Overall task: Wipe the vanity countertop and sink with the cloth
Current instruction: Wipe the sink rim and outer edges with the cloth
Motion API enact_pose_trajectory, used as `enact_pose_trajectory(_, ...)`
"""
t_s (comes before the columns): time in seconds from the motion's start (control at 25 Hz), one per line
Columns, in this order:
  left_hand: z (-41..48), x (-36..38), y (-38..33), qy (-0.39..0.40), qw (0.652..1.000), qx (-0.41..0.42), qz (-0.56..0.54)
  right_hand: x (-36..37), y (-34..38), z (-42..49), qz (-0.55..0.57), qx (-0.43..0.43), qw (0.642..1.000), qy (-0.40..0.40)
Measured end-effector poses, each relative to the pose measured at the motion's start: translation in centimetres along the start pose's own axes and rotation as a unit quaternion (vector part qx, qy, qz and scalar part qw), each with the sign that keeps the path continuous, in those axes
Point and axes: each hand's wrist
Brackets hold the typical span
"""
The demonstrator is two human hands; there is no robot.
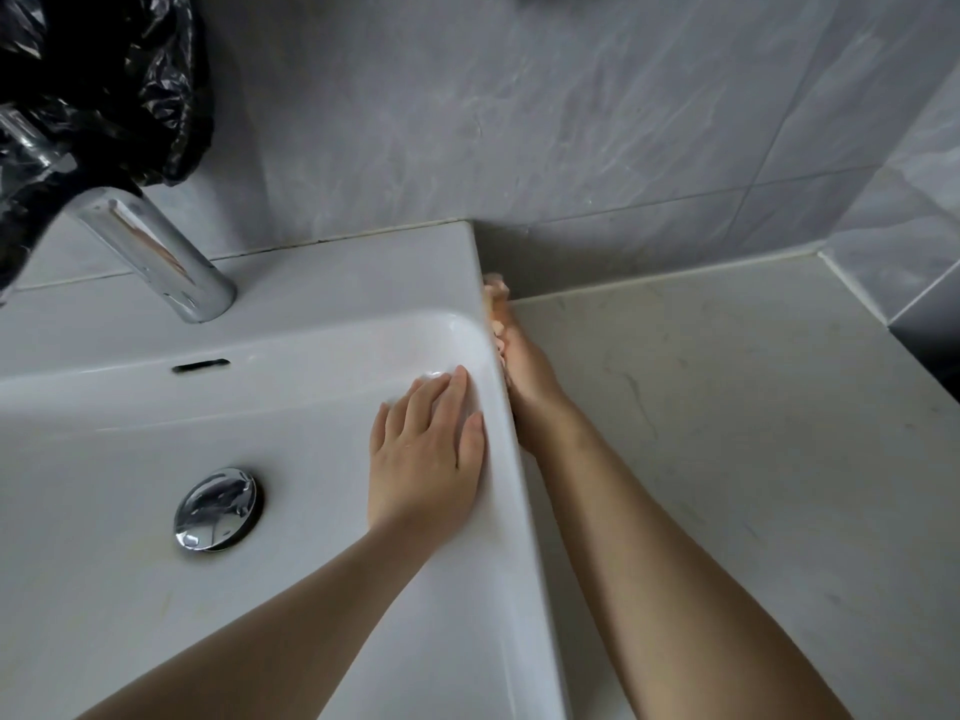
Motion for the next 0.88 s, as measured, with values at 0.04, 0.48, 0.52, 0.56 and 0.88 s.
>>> enact_pose_trajectory(0.04,0.0,0.0,0.0,0.001,1.000,0.000,0.001,0.1,0.1,-0.2,0.030,0.051,0.998,-0.003)
enact_pose_trajectory(0.48,-0.1,0.0,0.1,0.003,1.000,0.005,0.005,0.3,-0.9,-1.7,-0.039,-0.031,0.997,-0.067)
enact_pose_trajectory(0.52,-0.1,0.0,0.1,0.002,1.000,0.006,0.005,0.2,-1.1,-2.3,-0.007,0.012,0.999,-0.048)
enact_pose_trajectory(0.56,-0.1,0.0,0.1,-0.001,1.000,0.009,0.004,0.5,-0.9,-2.9,0.051,0.085,0.995,-0.026)
enact_pose_trajectory(0.88,-0.5,0.1,-0.3,0.004,1.000,-0.010,-0.007,1.2,-1.2,-3.8,0.072,0.112,0.990,-0.037)
Point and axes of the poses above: each hand's wrist, its own z-axis towards the middle knuckle, its own x-axis out of the palm, y = z × x, and after that the axes turned 9 degrees about -z, right-handed
